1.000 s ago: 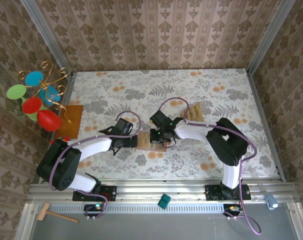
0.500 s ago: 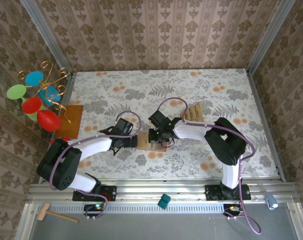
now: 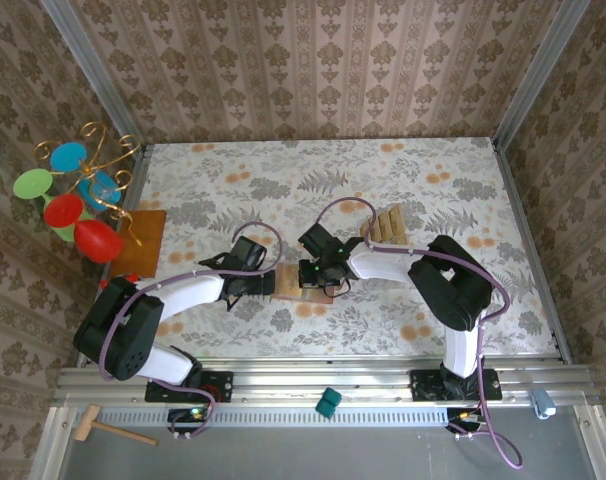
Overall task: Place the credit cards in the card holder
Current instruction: Insert the credit card into the card slot.
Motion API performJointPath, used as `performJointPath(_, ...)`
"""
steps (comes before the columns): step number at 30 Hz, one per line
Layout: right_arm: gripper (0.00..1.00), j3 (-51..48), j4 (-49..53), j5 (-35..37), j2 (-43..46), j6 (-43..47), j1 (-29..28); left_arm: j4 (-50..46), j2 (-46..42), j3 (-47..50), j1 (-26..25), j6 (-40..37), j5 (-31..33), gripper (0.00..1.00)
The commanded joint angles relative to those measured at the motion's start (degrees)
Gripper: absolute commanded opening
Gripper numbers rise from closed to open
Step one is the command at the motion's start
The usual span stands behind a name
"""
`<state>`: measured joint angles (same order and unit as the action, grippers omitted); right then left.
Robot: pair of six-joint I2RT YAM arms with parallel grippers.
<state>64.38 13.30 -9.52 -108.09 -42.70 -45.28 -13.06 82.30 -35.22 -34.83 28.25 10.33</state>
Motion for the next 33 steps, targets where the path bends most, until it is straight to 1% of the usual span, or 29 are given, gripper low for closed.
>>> performJointPath(1,0.03,-0.32,0.03,-0.57,0.10,-1.07,-0.49,1.79,2.46,1.56,-0.42,-0.23,-2.85,0.98)
performJointPath(23,0.03,4.57,0.15,-2.62,-3.12,-1.49,-1.56,4.95,5.01,2.58,-3.07,1.68,-3.74,0.98)
performJointPath(27,0.03,4.23,0.49,-2.38,-2.09,-1.34,-1.52,4.55,4.55,2.49,-3.13,1.63,-3.56,0.98)
performJointPath(33,0.03,0.75,1.41,0.25,2.76,-1.36,-1.56,3.96,4.12,2.44,-2.74,1.98,-3.38,0.98)
